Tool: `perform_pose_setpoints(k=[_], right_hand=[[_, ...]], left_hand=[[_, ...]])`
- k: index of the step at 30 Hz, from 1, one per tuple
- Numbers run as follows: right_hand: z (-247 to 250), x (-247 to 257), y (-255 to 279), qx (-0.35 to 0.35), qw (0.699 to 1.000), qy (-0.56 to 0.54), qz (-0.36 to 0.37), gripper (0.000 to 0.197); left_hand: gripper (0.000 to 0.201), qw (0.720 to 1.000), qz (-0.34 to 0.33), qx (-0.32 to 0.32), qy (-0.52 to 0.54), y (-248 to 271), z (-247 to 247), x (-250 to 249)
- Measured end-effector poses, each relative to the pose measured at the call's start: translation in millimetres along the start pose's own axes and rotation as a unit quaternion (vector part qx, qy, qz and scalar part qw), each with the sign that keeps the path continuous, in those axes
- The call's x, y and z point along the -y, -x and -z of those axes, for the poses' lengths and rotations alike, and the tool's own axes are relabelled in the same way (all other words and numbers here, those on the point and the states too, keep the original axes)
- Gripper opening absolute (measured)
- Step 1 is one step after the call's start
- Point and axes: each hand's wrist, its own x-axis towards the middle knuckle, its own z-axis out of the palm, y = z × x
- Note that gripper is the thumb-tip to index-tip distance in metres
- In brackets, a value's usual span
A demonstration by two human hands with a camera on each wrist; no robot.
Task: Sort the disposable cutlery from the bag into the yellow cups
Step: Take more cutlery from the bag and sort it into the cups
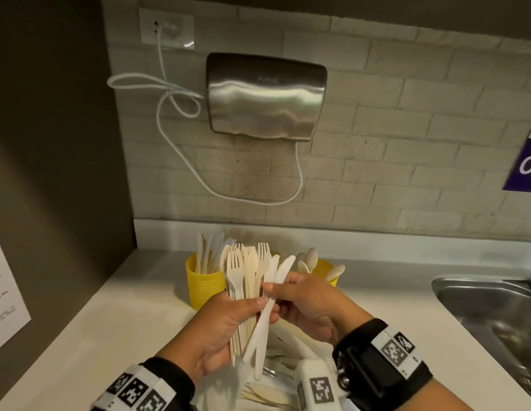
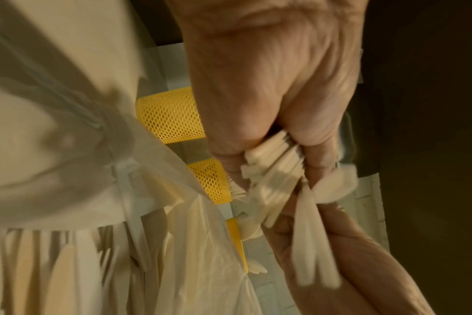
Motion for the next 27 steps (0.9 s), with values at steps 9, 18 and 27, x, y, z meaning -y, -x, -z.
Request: perform_pose_setpoints(k=[9,18,27], right_hand=[[-1.0,5.0,-2.8,-0.1,0.994,-0.031,0.027,0.018],[-17.4,-1.3,-17.3,-0.181,0.959,-0.037,0.213,0.024],[-39.2,-9.9,-28.0,-0.099,0.972,0.188,0.103,0.015]], left_hand=[[0.023,0.997,0.029,-0.069,0.005,-4.1,2.3,5.9],[0.026,0.986,0.116,-0.085,0.086,-4.6,8.7,8.7],[0.012,0.975,0.094,-0.185,0.083,-1.3,35.3,8.4]])
